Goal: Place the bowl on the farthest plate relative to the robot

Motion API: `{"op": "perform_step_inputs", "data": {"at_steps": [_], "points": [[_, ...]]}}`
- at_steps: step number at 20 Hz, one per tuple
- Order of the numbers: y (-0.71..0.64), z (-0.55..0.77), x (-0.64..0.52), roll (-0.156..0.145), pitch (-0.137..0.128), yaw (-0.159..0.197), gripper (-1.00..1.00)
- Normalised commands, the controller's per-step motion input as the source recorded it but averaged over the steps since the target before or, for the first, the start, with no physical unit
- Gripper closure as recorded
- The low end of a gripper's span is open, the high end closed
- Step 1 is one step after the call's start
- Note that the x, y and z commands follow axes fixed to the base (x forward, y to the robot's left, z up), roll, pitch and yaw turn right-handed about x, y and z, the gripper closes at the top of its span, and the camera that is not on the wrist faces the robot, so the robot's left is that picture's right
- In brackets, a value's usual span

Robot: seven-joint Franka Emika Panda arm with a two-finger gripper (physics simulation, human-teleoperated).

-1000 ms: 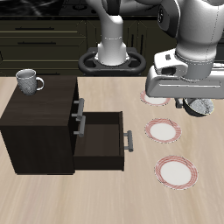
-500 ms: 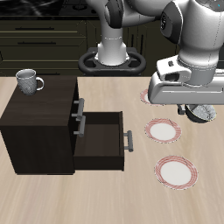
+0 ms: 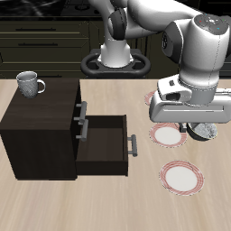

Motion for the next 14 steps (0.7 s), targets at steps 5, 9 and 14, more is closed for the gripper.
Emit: {"op": "perform_step_inputs", "data": {"at_steps": [5, 9, 14], "points": [[-0.02, -0.25, 0.09, -0.004, 0.019, -0.010, 1.00], [-0.05, -0.29, 0.10, -0.005, 0.023, 0.010, 1.00], [-0.05, -0.21, 0.07, -0.013, 0.018, 0.011, 1.00]]}}
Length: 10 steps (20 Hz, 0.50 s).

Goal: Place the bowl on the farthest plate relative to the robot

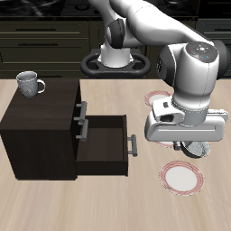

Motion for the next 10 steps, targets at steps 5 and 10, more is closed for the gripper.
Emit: {"op": "perform_step_inputs", "data": {"at_steps": [5, 10], "points": [[-0.07, -0.20, 0.08, -0.014, 0.023, -0.012, 1.00], [0.04, -0.26, 0.02, 0.014, 0.029, 0.001, 1.00]]}}
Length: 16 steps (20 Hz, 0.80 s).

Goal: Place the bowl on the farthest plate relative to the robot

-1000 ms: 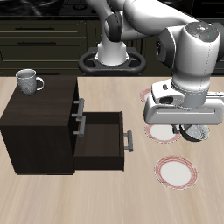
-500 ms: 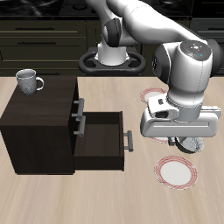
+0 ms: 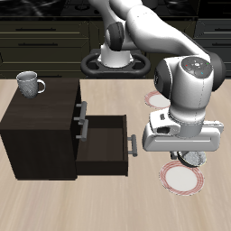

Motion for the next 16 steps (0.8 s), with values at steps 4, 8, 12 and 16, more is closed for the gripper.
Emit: {"op": "perform_step_inputs", "data": {"at_steps": [4, 8, 12, 16], "points": [[0.01, -0.23, 0.00, -0.001, 0.039, -0.009, 1.00], [-0.05, -0.21, 0.04, -0.017, 0.034, 0.012, 1.00], [-0.02, -0.32, 0.04, -0.010, 0.053, 0.015, 1.00], [0.06, -0.19, -0.04, 0.004, 0.019, 0.019, 1.00]]}}
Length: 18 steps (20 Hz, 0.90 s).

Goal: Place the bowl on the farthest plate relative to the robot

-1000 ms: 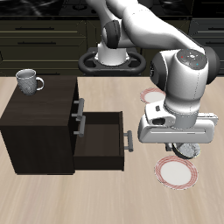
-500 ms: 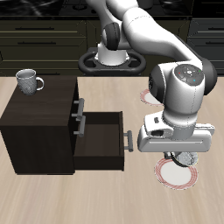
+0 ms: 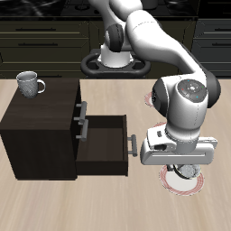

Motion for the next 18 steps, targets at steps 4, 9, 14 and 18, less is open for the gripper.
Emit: {"op": "perform_step_inputs", "data": {"at_steps": [4, 9, 14, 18], "points": [[0.11, -0.22, -0.07, 0.031, 0.030, 0.031, 1.00], [-0.04, -0.01, 0.03, -0.012, 0.011, 0.011, 1.00], [0.06, -0.13, -0.02, -0.026, 0.021, 0.043, -1.00], [-0.03, -0.10, 0.05, 0.011, 0.019, -0.001, -1.00]]}}
